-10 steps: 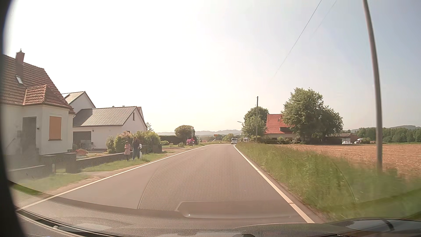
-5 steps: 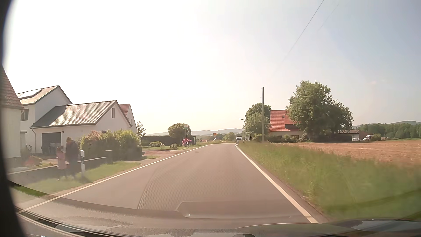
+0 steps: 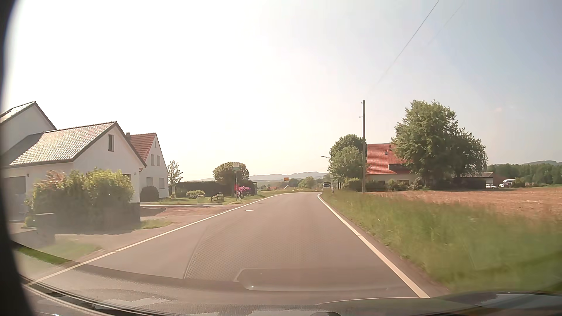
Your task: Follow the waypoints while adhering to traffic rules and regulations
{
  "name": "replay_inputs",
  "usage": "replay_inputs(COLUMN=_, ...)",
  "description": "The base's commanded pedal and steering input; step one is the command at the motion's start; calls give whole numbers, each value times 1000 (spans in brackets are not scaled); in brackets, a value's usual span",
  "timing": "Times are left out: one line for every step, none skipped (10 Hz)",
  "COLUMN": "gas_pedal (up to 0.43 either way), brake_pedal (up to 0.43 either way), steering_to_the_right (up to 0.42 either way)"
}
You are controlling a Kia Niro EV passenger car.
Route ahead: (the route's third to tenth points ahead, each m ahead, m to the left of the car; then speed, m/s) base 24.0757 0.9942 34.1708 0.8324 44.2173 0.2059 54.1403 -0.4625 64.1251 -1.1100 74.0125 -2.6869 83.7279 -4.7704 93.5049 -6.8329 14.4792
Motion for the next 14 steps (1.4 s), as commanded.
replay_inputs(gas_pedal=98, brake_pedal=0, steering_to_the_right=0)
replay_inputs(gas_pedal=87, brake_pedal=0, steering_to_the_right=2)
replay_inputs(gas_pedal=79, brake_pedal=0, steering_to_the_right=3)
replay_inputs(gas_pedal=79, brake_pedal=0, steering_to_the_right=5)
replay_inputs(gas_pedal=79, brake_pedal=0, steering_to_the_right=5)
replay_inputs(gas_pedal=79, brake_pedal=0, steering_to_the_right=5)
replay_inputs(gas_pedal=79, brake_pedal=0, steering_to_the_right=5)
replay_inputs(gas_pedal=87, brake_pedal=0, steering_to_the_right=5)
replay_inputs(gas_pedal=118, brake_pedal=0, steering_to_the_right=5)
replay_inputs(gas_pedal=138, brake_pedal=0, steering_to_the_right=5)
replay_inputs(gas_pedal=138, brake_pedal=0, steering_to_the_right=5)
replay_inputs(gas_pedal=138, brake_pedal=0, steering_to_the_right=5)
replay_inputs(gas_pedal=138, brake_pedal=0, steering_to_the_right=5)
replay_inputs(gas_pedal=138, brake_pedal=0, steering_to_the_right=5)
